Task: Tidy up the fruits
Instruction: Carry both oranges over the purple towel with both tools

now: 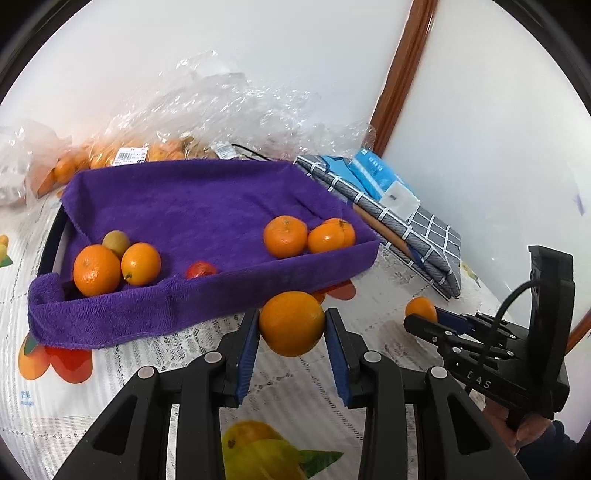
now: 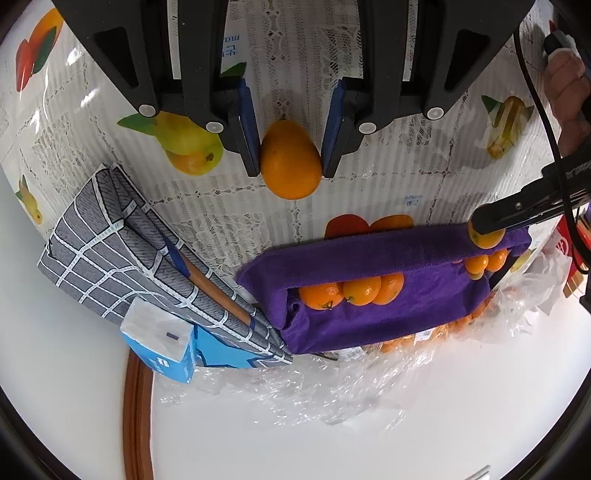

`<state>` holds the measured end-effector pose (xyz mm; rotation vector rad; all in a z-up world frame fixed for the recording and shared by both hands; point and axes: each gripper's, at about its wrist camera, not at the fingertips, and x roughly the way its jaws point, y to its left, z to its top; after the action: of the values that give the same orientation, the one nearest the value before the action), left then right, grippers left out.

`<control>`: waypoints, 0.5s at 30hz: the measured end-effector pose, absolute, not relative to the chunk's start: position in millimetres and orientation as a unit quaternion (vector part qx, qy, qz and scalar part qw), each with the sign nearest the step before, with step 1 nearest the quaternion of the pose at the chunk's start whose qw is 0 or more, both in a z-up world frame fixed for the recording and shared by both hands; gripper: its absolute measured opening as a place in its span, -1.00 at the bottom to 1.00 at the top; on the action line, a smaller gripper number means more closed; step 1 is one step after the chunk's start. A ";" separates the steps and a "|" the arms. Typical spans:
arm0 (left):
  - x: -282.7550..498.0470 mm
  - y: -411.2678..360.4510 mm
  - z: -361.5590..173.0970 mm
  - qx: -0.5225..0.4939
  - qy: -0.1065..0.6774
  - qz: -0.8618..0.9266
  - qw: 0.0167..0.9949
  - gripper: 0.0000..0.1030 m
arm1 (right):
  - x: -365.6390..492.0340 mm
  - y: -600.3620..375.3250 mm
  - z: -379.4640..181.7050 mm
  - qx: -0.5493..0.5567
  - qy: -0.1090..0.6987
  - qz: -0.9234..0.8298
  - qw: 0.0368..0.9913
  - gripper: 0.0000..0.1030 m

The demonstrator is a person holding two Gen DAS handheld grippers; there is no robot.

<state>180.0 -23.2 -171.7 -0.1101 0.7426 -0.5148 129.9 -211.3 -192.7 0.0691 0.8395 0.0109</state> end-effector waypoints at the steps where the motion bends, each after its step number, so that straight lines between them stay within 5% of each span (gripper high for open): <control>1: 180.0 -23.0 -171.1 -0.055 0.358 -0.249 0.898 -0.35 | 129.4 -211.5 -192.3 0.036 0.406 0.003 0.913 -0.36; 15: 182.3 4.4 -157.9 -0.089 0.329 -0.208 0.917 -0.35 | 131.0 -215.7 -185.0 0.053 0.389 -0.015 0.919 -0.36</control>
<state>182.3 4.4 -157.9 -0.1828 0.6765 -0.4278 131.0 -215.7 -185.0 0.1088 0.8003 -0.0315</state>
